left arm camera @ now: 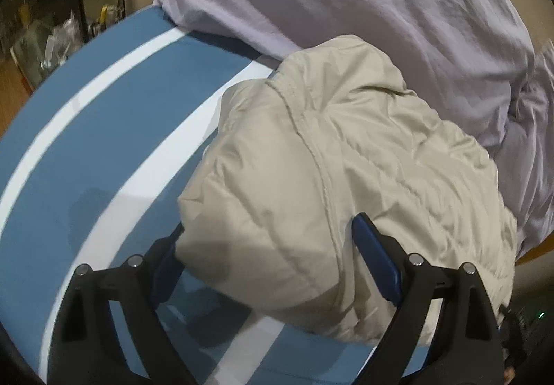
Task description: Fold large clothes
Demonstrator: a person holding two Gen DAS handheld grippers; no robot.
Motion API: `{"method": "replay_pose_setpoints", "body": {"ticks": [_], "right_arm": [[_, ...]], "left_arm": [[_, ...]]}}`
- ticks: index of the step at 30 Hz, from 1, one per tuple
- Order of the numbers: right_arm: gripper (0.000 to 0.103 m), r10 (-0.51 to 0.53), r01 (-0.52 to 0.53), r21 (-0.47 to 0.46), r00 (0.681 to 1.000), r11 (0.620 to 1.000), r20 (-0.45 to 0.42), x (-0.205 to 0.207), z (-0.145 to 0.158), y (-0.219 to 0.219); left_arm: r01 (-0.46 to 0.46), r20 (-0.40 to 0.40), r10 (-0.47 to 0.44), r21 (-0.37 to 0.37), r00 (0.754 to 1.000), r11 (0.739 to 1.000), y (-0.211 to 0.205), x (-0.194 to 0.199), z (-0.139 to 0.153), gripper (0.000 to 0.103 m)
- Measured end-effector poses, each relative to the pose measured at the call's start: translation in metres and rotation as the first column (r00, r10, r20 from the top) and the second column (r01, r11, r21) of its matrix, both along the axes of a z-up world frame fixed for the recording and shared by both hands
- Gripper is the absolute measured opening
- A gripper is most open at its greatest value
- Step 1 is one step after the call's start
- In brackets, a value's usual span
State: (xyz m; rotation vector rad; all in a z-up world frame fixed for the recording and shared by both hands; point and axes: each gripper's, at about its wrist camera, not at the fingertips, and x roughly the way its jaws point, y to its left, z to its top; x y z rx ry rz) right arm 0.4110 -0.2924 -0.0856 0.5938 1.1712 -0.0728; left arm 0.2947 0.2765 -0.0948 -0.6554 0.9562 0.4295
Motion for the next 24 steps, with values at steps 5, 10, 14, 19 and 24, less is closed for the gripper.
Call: {"method": "replay_pose_setpoints", "body": {"ticks": [5,10,14,19,24], "right_arm": [[0.089,-0.048,0.050,0.115,0.999,0.992,-0.014,0.001,-0.009,-0.007],[0.050,-0.011,0.006,0.158,0.999,0.987,0.031,0.002,-0.003,0.000],[0.034,0.009,-0.016,0.128,0.999,0.992,0.052,0.001,0.007,0.006],[0.026,0.036,-0.046,0.117,0.996,0.992,0.083,-0.007,0.018,0.009],[0.025,0.092,-0.103,0.111,0.991,0.989,0.099,-0.028,0.028,0.016]], "left_arm": [[-0.026,0.011,0.026,-0.028,1.000,0.999,0.001,0.005,-0.002,0.081],[-0.043,0.036,0.044,-0.030,0.998,0.999,0.001,0.004,0.003,0.060],[-0.038,0.062,0.040,-0.032,0.997,0.999,0.003,0.001,0.010,0.043],[-0.012,0.097,0.013,-0.007,0.995,1.000,0.000,-0.007,0.024,0.036],[-0.013,0.114,0.012,0.010,0.993,1.000,0.002,-0.032,0.036,0.035]]}}
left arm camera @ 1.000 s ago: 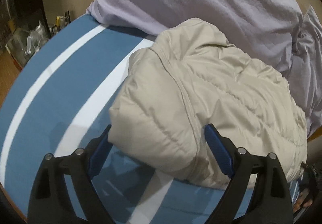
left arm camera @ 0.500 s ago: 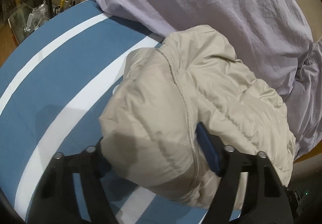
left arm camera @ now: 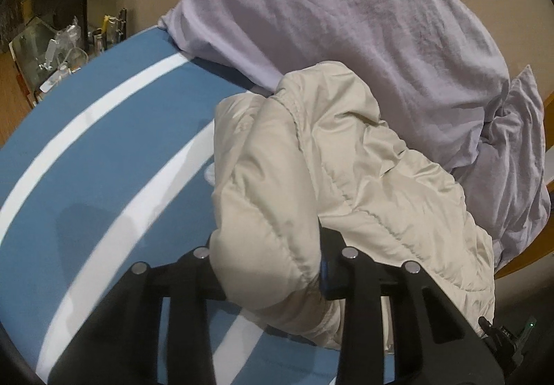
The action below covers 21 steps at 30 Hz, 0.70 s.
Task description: Fold large clothes
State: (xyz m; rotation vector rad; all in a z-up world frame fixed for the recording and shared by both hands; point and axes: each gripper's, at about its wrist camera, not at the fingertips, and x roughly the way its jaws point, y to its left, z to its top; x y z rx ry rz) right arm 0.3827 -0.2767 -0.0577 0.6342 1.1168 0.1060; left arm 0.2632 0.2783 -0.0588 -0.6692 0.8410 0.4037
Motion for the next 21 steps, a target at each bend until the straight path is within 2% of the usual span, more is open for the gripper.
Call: {"method": "replay_pose_setpoints", "body": {"ticks": [10,16,19,21], "right_arm": [[0.025,0.107,-0.107,0.004,0.994,0.994,-0.001,-0.075,0.001,0.002],[0.025,0.165,-0.165,-0.028,0.986,0.986,0.006,-0.106,0.001,0.003],[0.031,0.168,-0.167,-0.076,0.986,0.983,0.007,-0.108,0.007,0.003],[0.040,0.160,-0.157,-0.131,0.987,0.979,0.011,-0.108,0.013,0.003]], "left_arm": [[-0.032,-0.017,0.032,0.001,0.999,1.000,0.009,-0.101,0.000,0.035],[-0.060,-0.041,0.061,0.007,0.997,0.998,0.010,-0.146,-0.004,0.038],[-0.089,-0.060,0.089,0.002,0.994,0.996,0.010,-0.153,-0.008,0.045],[-0.123,-0.072,0.123,-0.005,0.990,0.992,0.011,-0.155,-0.010,0.050]]}}
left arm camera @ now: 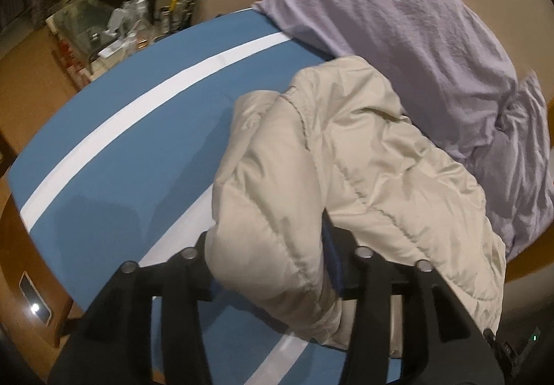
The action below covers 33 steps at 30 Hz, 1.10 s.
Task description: Fold large clothes
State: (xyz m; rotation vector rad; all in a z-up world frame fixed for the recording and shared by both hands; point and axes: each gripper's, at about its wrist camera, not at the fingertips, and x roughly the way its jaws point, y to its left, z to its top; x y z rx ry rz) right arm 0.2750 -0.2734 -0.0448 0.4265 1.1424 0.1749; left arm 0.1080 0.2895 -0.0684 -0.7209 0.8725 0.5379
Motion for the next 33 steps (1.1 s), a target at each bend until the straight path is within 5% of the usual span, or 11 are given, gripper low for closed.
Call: {"method": "replay_pose_setpoints", "body": {"ticks": [4,11,20,33], "right_arm": [[0.051,-0.009,0.017,-0.111,0.997,0.994,0.074,0.002,0.015,0.003],[0.061,0.134,-0.104,-0.189,0.979,0.976,0.154,0.017,0.030,0.049],[0.065,0.348,-0.303,-0.249,0.924,0.920,0.159,0.026,0.019,0.135],[0.077,0.440,-0.357,-0.354,0.878,0.864,0.188,0.005,0.009,0.179]], "left_arm": [[-0.037,-0.013,0.036,-0.021,0.999,0.999,0.000,-0.002,-0.005,0.069],[-0.034,-0.012,0.034,-0.035,0.999,0.999,-0.004,0.009,-0.011,0.081],[-0.075,-0.013,0.074,-0.064,0.997,0.995,0.000,0.020,-0.021,0.084],[-0.106,0.007,0.107,-0.081,0.994,0.991,0.001,0.028,-0.030,0.086]]}}
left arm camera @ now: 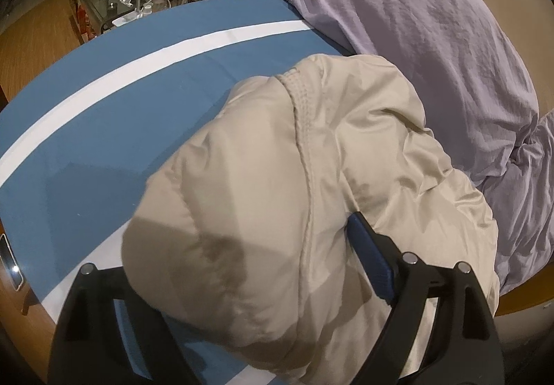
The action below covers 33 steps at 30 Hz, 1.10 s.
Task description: Fold large clothes
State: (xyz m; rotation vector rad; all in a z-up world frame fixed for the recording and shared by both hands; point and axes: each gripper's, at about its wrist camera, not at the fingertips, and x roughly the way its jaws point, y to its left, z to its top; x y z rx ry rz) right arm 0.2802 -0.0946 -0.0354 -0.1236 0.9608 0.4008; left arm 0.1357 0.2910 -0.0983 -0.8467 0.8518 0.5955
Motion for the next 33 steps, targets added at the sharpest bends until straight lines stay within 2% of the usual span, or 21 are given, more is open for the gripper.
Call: {"method": "replay_pose_setpoints", "body": {"ticks": [4,8,14,19,24,28,33], "right_arm": [[0.081,0.005,-0.006,-0.050,1.000,0.999,-0.021,0.000,-0.018,0.010],[0.083,0.032,-0.031,-0.108,0.999,0.994,0.003,-0.002,-0.036,0.018],[0.083,0.037,-0.038,-0.095,0.999,0.995,-0.003,0.002,-0.042,0.015],[0.083,0.039,-0.039,-0.097,0.999,0.995,-0.003,0.003,-0.043,0.015],[0.083,0.045,-0.046,-0.091,0.999,0.995,-0.011,0.004,-0.043,0.013],[0.083,0.046,-0.048,-0.088,0.999,0.995,-0.016,0.008,-0.043,0.012],[0.083,0.055,-0.057,-0.081,0.998,0.995,-0.019,0.009,-0.043,0.010]], "left_arm": [[-0.015,0.016,0.015,-0.014,1.000,1.000,0.001,-0.001,-0.001,0.085],[-0.013,0.043,0.014,-0.027,0.999,1.000,0.001,-0.002,0.002,0.068],[-0.007,0.114,0.014,-0.061,0.993,0.998,0.004,-0.007,0.014,0.041],[0.021,0.172,-0.011,-0.058,0.985,0.998,-0.002,-0.004,0.034,0.034],[0.096,0.284,-0.080,-0.046,0.956,0.994,-0.020,0.004,0.070,0.032],[0.188,0.368,-0.169,-0.016,0.914,0.982,-0.049,0.015,0.104,0.032],[0.299,0.429,-0.280,0.023,0.859,0.954,-0.089,0.030,0.134,0.032]]}}
